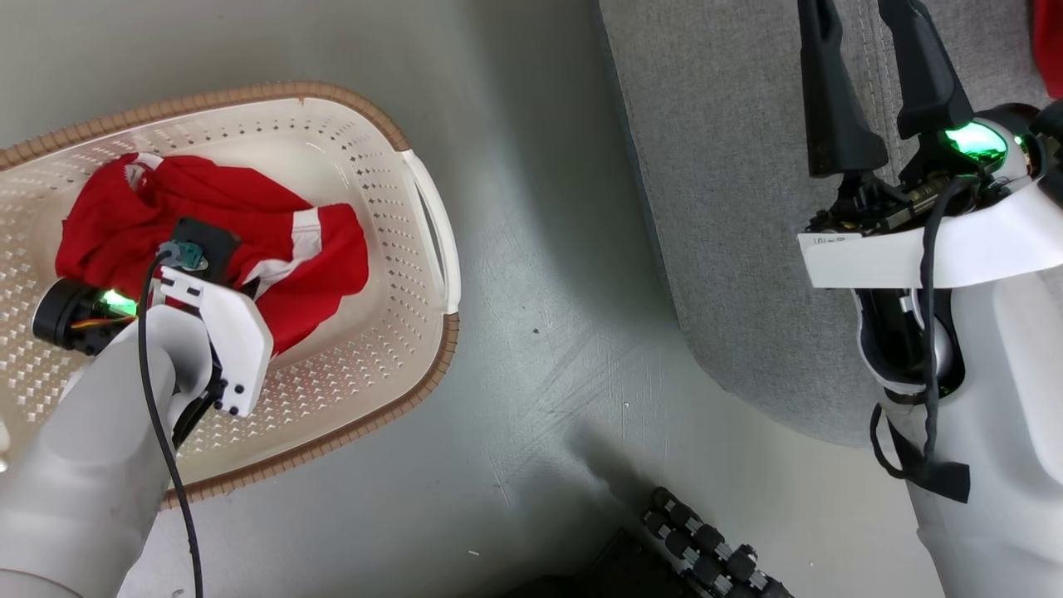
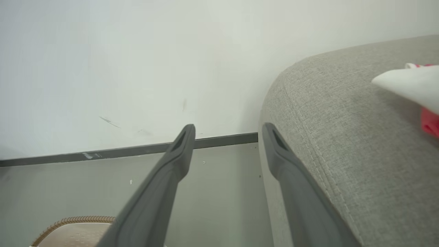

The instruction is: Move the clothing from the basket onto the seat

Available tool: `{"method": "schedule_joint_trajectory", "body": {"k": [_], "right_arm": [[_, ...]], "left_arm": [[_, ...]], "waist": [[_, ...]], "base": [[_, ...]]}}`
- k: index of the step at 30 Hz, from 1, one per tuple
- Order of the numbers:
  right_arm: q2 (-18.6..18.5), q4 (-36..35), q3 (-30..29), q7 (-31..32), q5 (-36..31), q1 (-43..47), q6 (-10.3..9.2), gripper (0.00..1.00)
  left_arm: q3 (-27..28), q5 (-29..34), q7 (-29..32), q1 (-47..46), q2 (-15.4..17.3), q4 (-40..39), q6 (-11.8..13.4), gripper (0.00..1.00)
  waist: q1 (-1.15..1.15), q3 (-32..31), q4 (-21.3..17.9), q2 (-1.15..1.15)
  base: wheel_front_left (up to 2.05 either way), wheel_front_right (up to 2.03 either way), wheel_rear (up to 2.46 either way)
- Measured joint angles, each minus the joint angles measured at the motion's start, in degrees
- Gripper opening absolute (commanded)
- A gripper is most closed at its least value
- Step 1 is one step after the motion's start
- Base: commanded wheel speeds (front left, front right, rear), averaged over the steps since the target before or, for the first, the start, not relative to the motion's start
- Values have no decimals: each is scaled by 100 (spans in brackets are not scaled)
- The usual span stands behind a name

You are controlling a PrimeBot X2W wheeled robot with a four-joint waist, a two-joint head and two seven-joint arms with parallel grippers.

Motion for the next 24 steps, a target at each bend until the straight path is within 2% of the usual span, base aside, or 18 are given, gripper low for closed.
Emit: {"method": "schedule_joint_trajectory", "body": {"k": [12,24], "right_arm": [[-2,221,16,0,-55,2,0,100],[-2,524,15,0,-267,130,0,100]], "left_arm": [[-252,-292,-576,-36,36,-464,0,0],[-555,-702,-1073,131,-68,-958,0,0]], "waist": [[0,-306,158,0],[0,-823,389,0]], "base": [[0,0,0],[0,0,0]]}}
